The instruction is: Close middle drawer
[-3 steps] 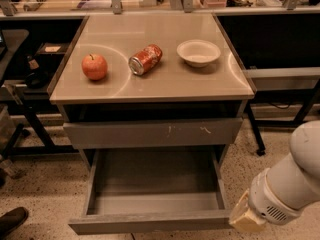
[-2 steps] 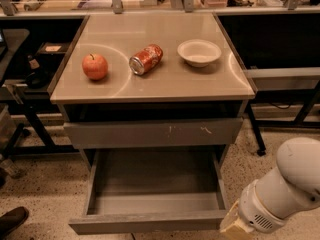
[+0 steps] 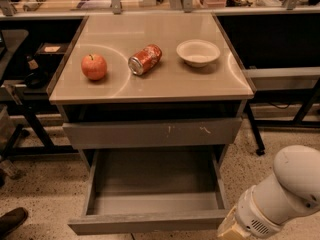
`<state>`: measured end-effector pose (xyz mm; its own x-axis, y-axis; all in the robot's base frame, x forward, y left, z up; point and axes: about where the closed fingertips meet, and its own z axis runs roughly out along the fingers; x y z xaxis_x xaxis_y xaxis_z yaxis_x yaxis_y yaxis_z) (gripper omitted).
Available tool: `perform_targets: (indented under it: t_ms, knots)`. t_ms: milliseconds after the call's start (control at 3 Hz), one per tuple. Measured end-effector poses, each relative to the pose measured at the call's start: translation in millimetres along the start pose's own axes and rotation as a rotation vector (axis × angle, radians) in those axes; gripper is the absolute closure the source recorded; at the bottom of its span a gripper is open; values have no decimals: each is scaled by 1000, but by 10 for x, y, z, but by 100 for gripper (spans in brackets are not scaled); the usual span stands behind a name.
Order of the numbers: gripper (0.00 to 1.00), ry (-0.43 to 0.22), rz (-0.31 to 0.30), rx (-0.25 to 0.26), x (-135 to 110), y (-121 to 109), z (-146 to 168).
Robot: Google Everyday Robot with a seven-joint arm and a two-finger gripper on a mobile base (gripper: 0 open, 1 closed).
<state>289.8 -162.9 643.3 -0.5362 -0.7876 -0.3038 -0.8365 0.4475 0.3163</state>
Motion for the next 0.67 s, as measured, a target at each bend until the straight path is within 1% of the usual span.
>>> perform_targets:
  t_ms: [333, 667]
  knots:
    - [100, 11, 53, -25, 100, 50, 502]
    - [100, 15, 86, 19, 22, -65, 957]
